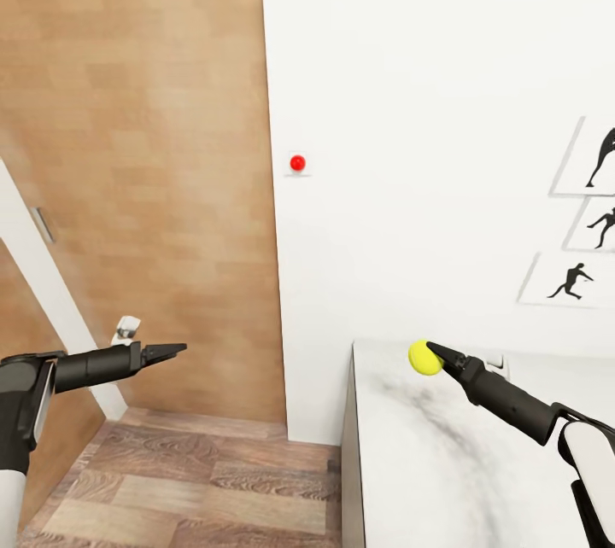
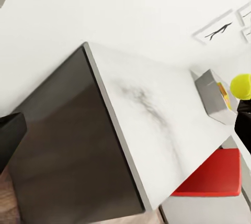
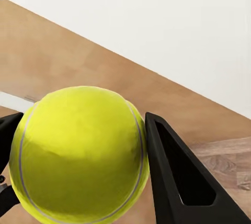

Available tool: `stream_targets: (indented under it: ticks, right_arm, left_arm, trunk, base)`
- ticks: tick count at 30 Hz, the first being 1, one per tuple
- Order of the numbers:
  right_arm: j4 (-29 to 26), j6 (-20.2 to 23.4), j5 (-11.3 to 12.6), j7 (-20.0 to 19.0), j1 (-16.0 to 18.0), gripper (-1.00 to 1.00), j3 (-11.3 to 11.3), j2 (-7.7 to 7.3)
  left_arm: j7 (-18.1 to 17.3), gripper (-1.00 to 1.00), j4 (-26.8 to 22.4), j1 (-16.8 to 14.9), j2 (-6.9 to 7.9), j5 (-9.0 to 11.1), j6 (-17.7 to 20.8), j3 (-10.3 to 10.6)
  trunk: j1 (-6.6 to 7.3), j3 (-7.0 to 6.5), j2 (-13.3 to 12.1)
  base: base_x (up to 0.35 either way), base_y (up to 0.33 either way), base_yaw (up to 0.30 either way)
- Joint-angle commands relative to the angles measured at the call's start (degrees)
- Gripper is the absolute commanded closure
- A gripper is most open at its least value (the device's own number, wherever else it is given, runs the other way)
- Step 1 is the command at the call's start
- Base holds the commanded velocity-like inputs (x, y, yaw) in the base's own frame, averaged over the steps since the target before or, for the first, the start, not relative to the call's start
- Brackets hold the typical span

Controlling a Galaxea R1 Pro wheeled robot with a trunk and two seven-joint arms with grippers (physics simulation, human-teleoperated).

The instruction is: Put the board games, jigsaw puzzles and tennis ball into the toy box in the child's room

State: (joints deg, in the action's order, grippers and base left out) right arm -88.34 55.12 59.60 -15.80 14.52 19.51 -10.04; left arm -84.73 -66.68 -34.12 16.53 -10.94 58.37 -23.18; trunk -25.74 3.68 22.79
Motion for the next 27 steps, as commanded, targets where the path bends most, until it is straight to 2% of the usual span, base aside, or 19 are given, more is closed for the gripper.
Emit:
stream_targets:
  ticks: [1,7,12,22,27]
  right_arm:
    - [0.01,0.25,-0.3,-0.35,0.07,1.0,0.09,0.01]
    - [0.01,0.25,-0.28,-0.34,0.07,1.0,0.09,0.02]
    - [0.01,0.24,-0.27,-0.31,0.07,1.0,0.08,0.02]
    - [0.0,0.25,-0.27,-0.37,0.07,1.0,0.09,0.02]
    - [0.01,0.25,-0.27,-0.36,0.07,1.0,0.09,0.02]
  left_arm:
    - [-1.12,-1.0,-0.04,-0.07,0.28,-0.61,0.6,-0.09]
    - [-4.11,-1.0,-0.05,-0.07,0.71,-1.03,0.52,-0.03]
    - [-4.41,-1.0,-0.06,-0.07,0.77,-1.07,0.51,-0.05]
    - [-4.48,-1.0,-0.11,-0.07,1.35,-0.71,0.51,-0.11]
    - [-4.48,-1.0,-0.1,-0.07,1.39,-0.71,0.51,-0.1]
  trunk:
    - [-0.04,0.04,0.12]
    - [-0.04,-0.51,0.12]
    - [-0.04,-0.96,0.12]
    - [-0.04,-1.83,0.12]
    - [-0.04,-2.27,0.12]
  base:
    - [-0.002,0.0,0.0]
    - [-0.049,0.0,-0.067]
    - [-0.219,0.0,-0.146]
    - [-0.03,0.0,-0.162]
    - [-0.237,0.0,-0.167]
